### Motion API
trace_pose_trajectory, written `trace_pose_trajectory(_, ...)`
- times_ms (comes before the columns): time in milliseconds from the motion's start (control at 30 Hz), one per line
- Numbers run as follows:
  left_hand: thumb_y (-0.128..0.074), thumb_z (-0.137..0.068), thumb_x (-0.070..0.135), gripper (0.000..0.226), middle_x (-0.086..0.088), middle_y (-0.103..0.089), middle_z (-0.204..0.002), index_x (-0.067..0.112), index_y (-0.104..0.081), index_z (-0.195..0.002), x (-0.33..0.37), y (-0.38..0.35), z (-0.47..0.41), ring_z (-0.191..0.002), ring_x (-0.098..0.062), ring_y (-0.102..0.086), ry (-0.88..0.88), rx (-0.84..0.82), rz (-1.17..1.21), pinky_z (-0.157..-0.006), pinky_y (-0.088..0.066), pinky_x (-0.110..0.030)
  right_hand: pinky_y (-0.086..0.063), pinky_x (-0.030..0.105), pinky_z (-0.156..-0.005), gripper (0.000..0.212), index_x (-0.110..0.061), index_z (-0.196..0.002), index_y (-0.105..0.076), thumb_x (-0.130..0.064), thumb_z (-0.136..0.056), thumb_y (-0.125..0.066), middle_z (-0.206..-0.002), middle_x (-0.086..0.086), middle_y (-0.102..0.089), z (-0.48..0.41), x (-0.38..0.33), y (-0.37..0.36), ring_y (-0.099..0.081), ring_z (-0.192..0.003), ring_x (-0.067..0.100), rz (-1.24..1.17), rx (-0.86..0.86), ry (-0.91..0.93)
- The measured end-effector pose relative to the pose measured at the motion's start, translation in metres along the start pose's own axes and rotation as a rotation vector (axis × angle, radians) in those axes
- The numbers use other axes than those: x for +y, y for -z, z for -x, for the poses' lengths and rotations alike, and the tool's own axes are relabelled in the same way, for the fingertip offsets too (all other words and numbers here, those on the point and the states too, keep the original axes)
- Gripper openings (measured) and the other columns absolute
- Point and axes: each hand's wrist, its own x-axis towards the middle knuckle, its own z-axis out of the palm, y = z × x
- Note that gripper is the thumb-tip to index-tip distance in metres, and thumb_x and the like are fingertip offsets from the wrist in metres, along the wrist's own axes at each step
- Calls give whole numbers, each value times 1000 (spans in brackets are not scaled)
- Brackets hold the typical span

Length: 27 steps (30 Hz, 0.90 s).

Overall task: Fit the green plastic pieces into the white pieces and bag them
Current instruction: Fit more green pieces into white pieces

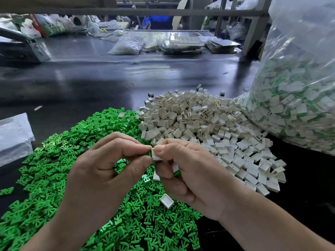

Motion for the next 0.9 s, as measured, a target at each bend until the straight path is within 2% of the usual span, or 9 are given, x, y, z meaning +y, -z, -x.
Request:
trace_pose_trajectory(133, -61, -82, 47, 19, 19, -69, -95, 36, -66, -98, -2, 3, 1, -84, 2, -65, 43, -34, -11, -66, -45, -3, -23, 17, -34, 12, -21, -70, -58, -22, -81, -54, -62, -1, -50, -1, -3, 11, -35, -38, 9, -72, 10, 33)
trace_pose_trajectory(233, -51, -83, 60, 35, 23, -63, -88, 38, -65, -106, -10, 2, 3, -79, 4, -60, 16, -217, -302, -61, -44, -9, -30, 15, -32, 2, -15, -77, -56, -17, -76, -57, -72, 6, -56, -3, -13, 24, -45, -42, 9, -349, -63, 87)
trace_pose_trajectory(333, -41, -84, 68, 49, 18, -61, -86, 32, -70, -99, -13, -9, 8, -77, -4, -57, -62, -383, -571, -65, -48, -23, -30, 14, -30, 12, -15, -76, -54, -22, -80, -63, -77, 4, -56, -6, -14, 28, -50, -45, 8, -454, -68, 59)
trace_pose_trajectory(433, -48, -84, 67, 44, 15, -60, -83, 32, -70, -99, -15, -15, 10, -76, -11, -58, -78, -397, -670, -64, -48, -30, -32, 16, -30, 13, -16, -82, -53, -25, -86, -62, -72, 2, -55, -8, -10, 29, -47, -43, 6, -382, -15, 8)
trace_pose_trajectory(567, -63, -86, 50, 31, 14, -58, -78, 32, -70, -110, -17, -18, 8, -73, -12, -58, -101, -377, -684, -64, -46, -29, -31, 16, -31, 13, -16, -87, -53, -26, -93, -58, -69, -2, -51, -8, -7, 30, -43, -42, 5, -280, 15, -23)
trace_pose_trajectory(667, -62, -87, 45, 12, 17, -54, -76, 37, -69, -93, -17, -16, 7, -72, -9, -53, -86, -398, -636, -65, -42, -28, -29, 17, -31, 13, -17, -84, -56, -27, -89, -61, -68, -1, -51, -8, -6, 28, -42, -42, 6, -232, 37, -36)
trace_pose_trajectory(833, -56, -87, 49, 15, 18, -54, -81, 36, -63, -85, -16, -16, 4, -76, -7, -50, -41, -395, -598, -67, -34, -25, -27, 18, -34, 13, -21, -76, -63, -29, -86, -65, -71, 1, -54, -7, -4, 24, -42, -45, 9, -71, 105, -35)
trace_pose_trajectory(900, -54, -85, 52, 17, 21, -53, -80, 37, -61, -84, -16, -14, 3, -74, -1, -50, -1, -314, -512, -65, -36, -18, -27, 17, -35, 16, -22, -76, -63, -27, -90, -67, -70, 1, -55, -6, -4, 23, -42, -44, 10, 34, 156, -36)
